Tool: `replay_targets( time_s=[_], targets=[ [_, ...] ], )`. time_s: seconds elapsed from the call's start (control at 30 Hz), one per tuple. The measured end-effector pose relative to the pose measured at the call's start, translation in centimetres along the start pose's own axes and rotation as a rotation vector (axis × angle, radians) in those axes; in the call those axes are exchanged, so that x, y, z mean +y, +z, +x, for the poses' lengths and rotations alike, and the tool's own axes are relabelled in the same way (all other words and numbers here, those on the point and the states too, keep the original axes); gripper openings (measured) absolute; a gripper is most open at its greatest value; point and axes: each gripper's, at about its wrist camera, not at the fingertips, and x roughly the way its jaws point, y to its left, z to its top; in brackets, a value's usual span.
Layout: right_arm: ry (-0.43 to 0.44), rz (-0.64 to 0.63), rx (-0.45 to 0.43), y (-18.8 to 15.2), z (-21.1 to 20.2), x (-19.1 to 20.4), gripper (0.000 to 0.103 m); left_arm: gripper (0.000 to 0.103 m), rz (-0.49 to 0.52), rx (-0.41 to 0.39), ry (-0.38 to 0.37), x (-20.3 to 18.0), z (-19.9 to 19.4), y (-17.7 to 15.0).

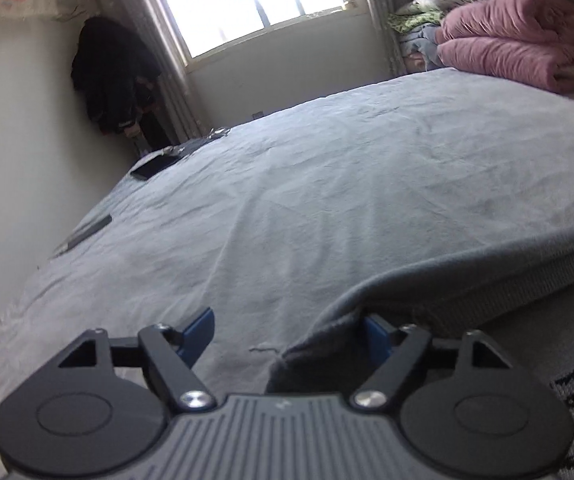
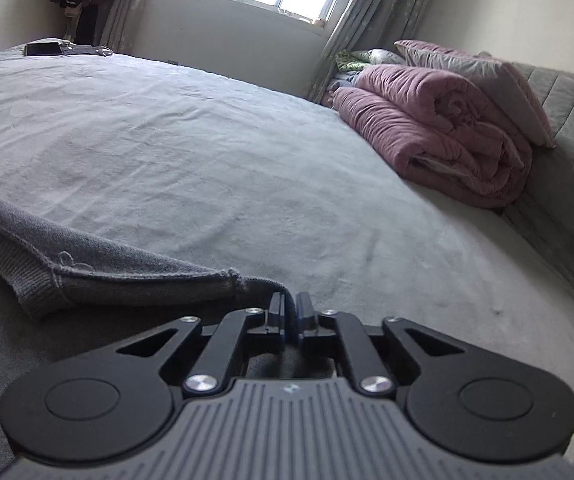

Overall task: Fold clothes
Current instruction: 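Lower the sweater onto the bed and open both grippers, then grasp the sweater edge with the right gripper while the left gripper grasps the hem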

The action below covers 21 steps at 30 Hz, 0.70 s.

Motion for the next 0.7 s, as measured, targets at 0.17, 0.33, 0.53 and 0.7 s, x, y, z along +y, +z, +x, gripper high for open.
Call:
replay_targets(
  time_s=[0.17,0.33,0.53,0.7],
  targets=[
    [0.032,0.071,0.029,-1.0,-1.2,-2.0,0.026,0.079,-0.078,0.019,-0.048,2.8,-2.1,-2.1],
    [0.059,0.098,0.072,-2.4,-3.0,-4.0,0.035,0.078,-0.111,0.029,-0.08,3.5,-4.5,-4.0],
    [0.21,0.254,0.183,-5.0,-3.9,-8.5,0.035,0.076,-0.075,0.031,-0.172,1.4,-8.1,-4.8],
    [0.422,0.403,0.177,-7.6,-4.4,-11.4,0.038,0.077,-0.149,0.229,-0.094,2.6,-7.6,-6.1]
  ],
)
